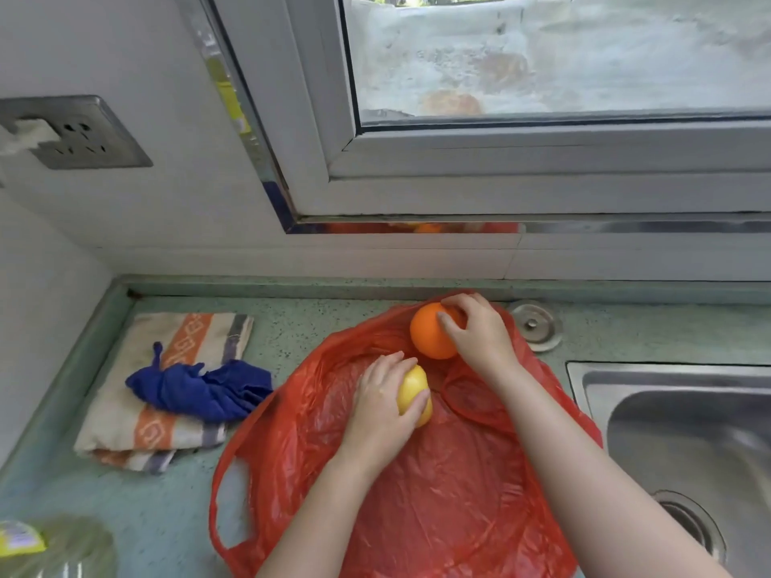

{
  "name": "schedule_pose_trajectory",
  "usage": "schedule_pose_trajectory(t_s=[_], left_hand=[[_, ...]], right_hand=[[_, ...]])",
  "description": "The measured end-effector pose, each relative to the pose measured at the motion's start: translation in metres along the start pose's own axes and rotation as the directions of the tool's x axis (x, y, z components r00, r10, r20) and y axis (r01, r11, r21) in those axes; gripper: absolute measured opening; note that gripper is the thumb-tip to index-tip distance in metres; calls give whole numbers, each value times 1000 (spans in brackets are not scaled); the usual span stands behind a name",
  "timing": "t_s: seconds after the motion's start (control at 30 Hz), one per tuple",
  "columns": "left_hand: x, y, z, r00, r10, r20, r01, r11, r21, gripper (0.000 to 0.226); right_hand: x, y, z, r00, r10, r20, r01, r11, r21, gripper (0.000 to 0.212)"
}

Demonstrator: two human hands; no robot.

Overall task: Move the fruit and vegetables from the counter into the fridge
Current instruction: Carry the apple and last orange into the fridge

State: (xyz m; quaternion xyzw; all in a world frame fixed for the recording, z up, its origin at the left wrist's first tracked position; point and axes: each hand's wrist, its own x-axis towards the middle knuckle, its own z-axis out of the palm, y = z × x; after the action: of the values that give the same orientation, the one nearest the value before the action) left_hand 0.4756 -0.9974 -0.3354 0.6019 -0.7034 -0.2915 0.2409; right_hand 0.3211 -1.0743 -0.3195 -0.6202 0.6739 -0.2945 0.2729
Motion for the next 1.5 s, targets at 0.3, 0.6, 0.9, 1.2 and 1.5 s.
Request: schedule_pose_trajectory(t_s=[0.3, 0.6, 0.9, 1.2, 1.5], left_hand=[[-22, -10, -11, 1000, -5, -25, 4, 1000, -13, 54], [-37, -18, -15, 992, -90, -90, 89, 996, -13, 65], [-42, -21, -15, 953, -227, -199, 207, 971, -115, 75], [-68, 8, -38, 920, -243, -307, 189, 962, -196, 75], [-123, 87, -76, 937, -94, -336, 3, 965, -263, 75]], right_hand=[[-24, -2, 3, 997, -59, -54, 64, 991, 114, 9], [-38, 4, 10, 998, 6, 68, -15, 991, 131, 53], [-49, 7, 23, 973, 88, 213, -132, 971, 202, 74], [-86, -18, -12, 998, 0, 67, -20, 958, 286, 75], [-168, -53, -88, 987, -85, -140, 135, 905, 404, 73]])
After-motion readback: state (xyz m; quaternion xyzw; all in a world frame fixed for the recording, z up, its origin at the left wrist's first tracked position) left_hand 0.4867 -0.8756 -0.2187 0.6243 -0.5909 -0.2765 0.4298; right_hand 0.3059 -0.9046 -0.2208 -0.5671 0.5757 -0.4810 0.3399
